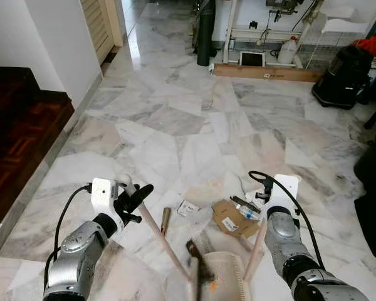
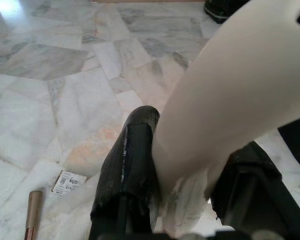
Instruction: Sweep floor
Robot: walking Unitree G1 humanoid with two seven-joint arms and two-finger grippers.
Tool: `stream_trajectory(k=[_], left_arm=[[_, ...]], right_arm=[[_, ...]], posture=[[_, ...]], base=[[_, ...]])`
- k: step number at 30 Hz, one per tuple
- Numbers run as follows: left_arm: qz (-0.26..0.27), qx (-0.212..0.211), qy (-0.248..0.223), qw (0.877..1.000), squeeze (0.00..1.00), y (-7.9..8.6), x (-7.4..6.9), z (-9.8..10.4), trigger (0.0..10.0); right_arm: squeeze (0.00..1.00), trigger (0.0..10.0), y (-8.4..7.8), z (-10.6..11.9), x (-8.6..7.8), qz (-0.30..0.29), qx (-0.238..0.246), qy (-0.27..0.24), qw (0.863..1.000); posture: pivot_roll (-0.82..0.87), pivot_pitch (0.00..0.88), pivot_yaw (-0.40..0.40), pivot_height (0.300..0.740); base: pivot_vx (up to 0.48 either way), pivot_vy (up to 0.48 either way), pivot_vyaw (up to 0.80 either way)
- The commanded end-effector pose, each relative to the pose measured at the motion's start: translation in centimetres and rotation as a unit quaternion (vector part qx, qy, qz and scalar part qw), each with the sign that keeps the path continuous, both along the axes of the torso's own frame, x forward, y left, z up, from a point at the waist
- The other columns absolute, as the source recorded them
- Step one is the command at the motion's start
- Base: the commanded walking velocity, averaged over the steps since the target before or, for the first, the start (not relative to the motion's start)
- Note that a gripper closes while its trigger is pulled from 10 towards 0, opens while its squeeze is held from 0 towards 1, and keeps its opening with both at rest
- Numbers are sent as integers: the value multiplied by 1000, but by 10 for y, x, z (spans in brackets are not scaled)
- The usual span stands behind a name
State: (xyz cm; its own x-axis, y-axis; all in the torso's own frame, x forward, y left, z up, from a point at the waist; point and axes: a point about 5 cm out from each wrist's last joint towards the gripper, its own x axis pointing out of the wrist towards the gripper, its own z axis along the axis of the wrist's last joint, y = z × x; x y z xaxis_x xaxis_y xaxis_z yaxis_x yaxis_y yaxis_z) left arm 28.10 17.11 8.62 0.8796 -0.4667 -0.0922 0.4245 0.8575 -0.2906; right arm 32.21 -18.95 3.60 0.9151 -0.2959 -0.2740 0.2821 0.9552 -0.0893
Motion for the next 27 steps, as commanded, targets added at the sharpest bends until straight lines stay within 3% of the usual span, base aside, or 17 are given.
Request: stream_trajectory(k=[1,4,10,12,19,20,27], left_arm=[[-28,-41,-10,999,0,-9,0,10,10000],[-50,-61,-5,997,0,-11,-2,14,10000],[-34,-32,-24,999,0,-8,2,20,10000],[0,-24,-65,998,0,-4,9,36,10000],[30,9,-132,991,0,-1,15,64,10000],[39,28,-153,987,0,-2,17,72,10000],[105,36,-225,968,0,2,23,100,10000]], right_arm=[[0,10000,2,-8,-5,-3,3,24,1000],[0,10000,2,-8,-5,-8,2,24,1000],[0,10000,2,-7,-4,-9,3,20,1000],[0,10000,2,-6,-3,-9,3,16,1000],[0,10000,-1,-3,-2,-19,10,6,1000],[0,10000,-2,-2,-2,-21,13,2,1000],[0,10000,-5,6,1,-28,21,-29,999]], posture=[[41,90,-22,740],[46,89,-20,740],[46,87,-19,740],[46,87,-19,740],[46,84,-22,740],[46,84,-22,740],[39,71,-25,740]], base=[[0,0,0],[0,0,0],[0,0,0],[0,0,0],[0,0,0],[0,0,0],[0,0,0]])
